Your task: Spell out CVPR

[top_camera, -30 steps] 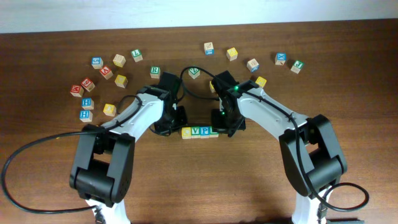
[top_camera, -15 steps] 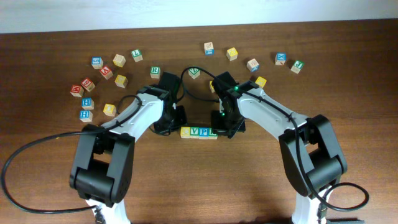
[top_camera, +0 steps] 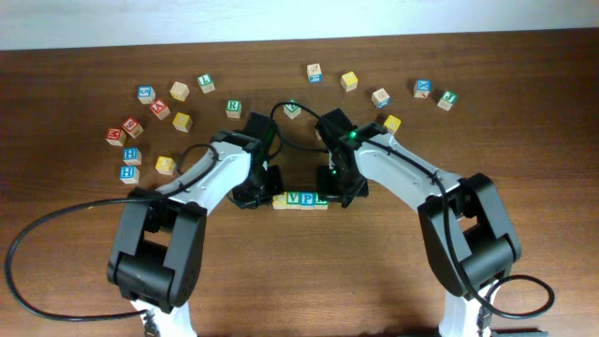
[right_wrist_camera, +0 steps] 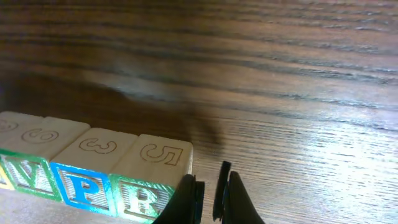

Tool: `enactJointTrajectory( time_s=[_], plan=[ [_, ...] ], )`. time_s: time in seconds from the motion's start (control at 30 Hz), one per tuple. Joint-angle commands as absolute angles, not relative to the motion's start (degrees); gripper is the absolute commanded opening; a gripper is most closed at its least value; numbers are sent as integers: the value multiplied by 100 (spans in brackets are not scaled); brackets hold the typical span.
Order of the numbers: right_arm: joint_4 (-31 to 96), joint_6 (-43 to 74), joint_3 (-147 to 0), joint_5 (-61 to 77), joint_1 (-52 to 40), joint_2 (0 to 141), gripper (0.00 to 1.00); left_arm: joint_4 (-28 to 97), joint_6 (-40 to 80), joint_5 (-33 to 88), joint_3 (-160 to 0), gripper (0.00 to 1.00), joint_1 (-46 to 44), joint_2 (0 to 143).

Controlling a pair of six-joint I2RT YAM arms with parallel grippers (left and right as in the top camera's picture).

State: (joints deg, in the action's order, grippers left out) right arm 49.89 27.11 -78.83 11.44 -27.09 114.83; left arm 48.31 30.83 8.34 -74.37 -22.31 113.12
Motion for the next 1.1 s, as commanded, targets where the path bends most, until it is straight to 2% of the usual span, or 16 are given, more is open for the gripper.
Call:
enactJointTrajectory(
  time_s=[0.0, 0.27, 0.5, 0.63, 0.9, 1.07],
  plan=[
    [4901, 2749, -7852, 1201, -2816, 11568, 5, 4803, 2969, 965, -7483, 0, -2359, 11356],
    [4910, 2746, -7852, 1177, -2812, 11568, 5, 4810, 2969, 884, -7483, 1, -2359, 11356],
    [4989, 2749, -7854, 1177, -2810, 11566, 13, 4873, 2969, 705, -7485, 6, -2307, 11356],
    [5030, 2749, -7856, 1133, -2731, 11555, 16, 4934, 2967, 705, -7496, 4, -2191, 11356],
    [5413, 2637, -7907, 1007, -2206, 11295, 16, 5352, 2860, 368, -7752, 2, -2027, 11128],
    [6112, 2633, -7983, 705, -2069, 10106, 17, 5918, 2860, 12, -8016, 6, -1570, 10022]
  ],
)
